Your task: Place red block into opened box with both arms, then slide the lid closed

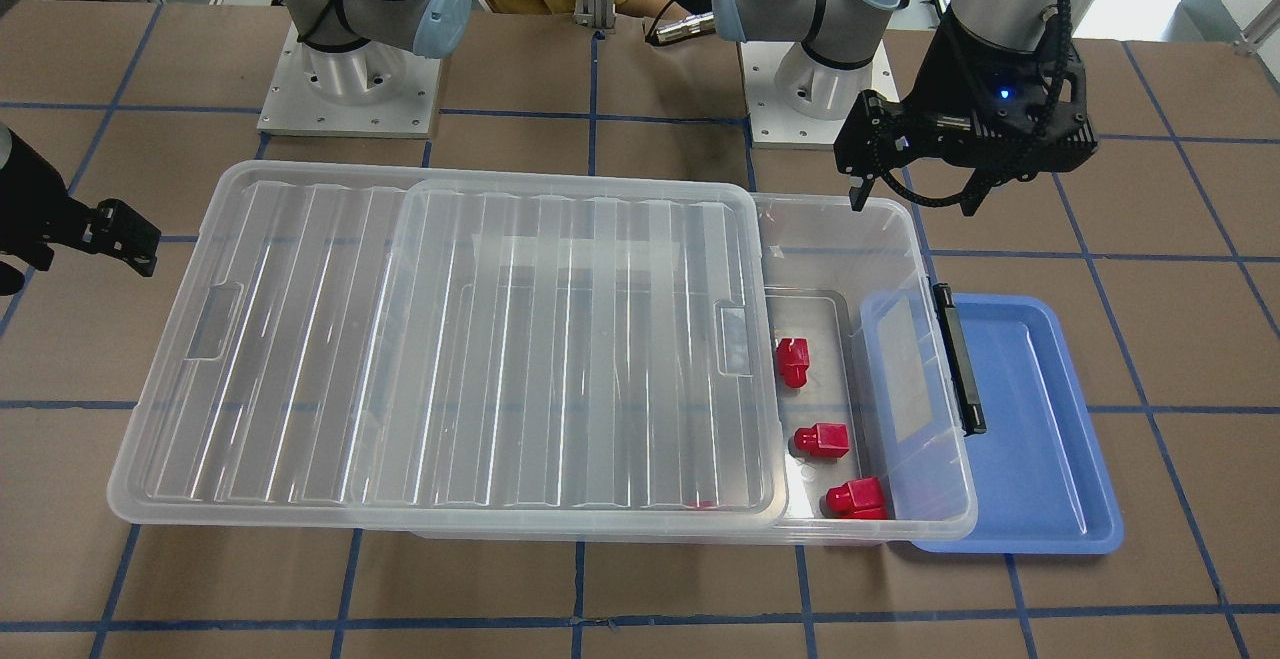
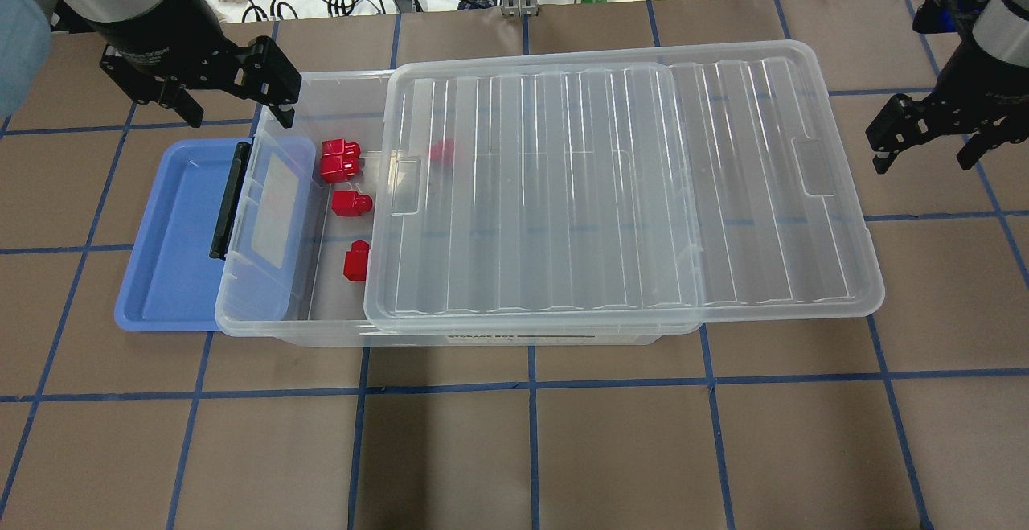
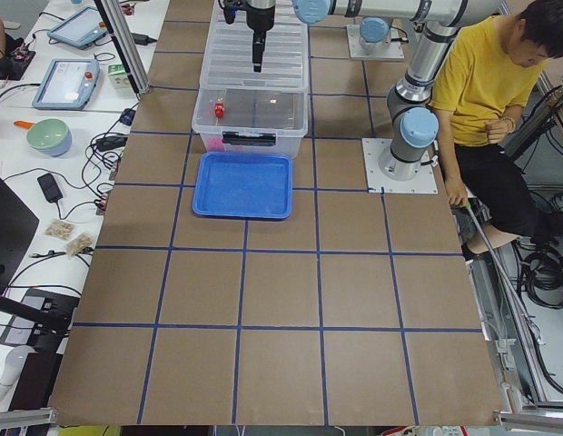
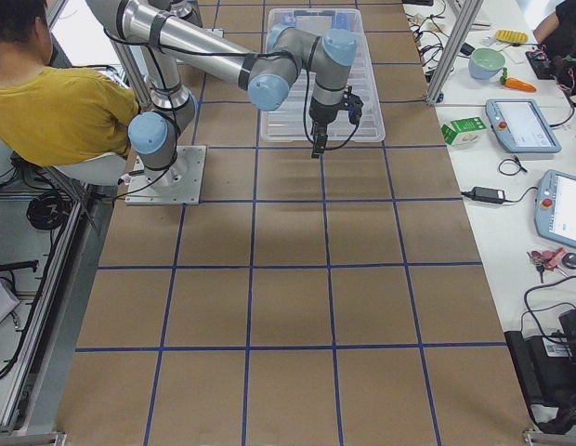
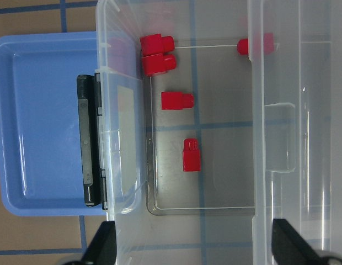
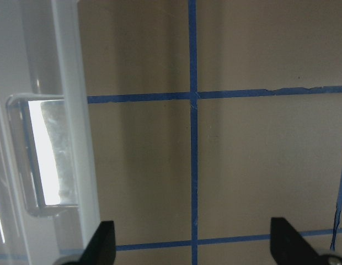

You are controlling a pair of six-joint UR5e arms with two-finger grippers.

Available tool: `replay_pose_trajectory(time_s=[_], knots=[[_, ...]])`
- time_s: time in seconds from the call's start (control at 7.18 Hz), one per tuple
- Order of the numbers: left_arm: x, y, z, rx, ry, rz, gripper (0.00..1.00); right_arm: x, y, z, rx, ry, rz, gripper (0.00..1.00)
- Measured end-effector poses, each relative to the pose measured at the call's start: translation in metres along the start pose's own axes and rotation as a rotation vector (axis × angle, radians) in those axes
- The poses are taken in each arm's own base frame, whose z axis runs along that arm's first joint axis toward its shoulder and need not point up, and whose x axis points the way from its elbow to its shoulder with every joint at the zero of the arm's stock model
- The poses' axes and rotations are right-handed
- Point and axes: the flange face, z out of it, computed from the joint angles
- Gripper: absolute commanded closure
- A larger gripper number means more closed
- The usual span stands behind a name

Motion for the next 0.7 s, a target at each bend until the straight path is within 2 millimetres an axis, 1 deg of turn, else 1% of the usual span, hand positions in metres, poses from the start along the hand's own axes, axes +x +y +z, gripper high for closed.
replay_pose_trajectory(time_s=[0.42,0.56,0.7], knots=[[0.000,0.001,-0.006,0.006,0.016,0.000,0.00,-0.001,-0.003,0.029,-0.001,-0.004,0.000,0.00],[0.001,0.002,-0.006,0.001,0.020,0.003,0.00,-0.002,-0.001,0.034,-0.007,-0.008,0.002,0.00],[0.002,0.002,-0.006,-0.003,0.022,0.005,0.00,-0.004,0.001,0.035,-0.006,-0.009,0.004,0.00]])
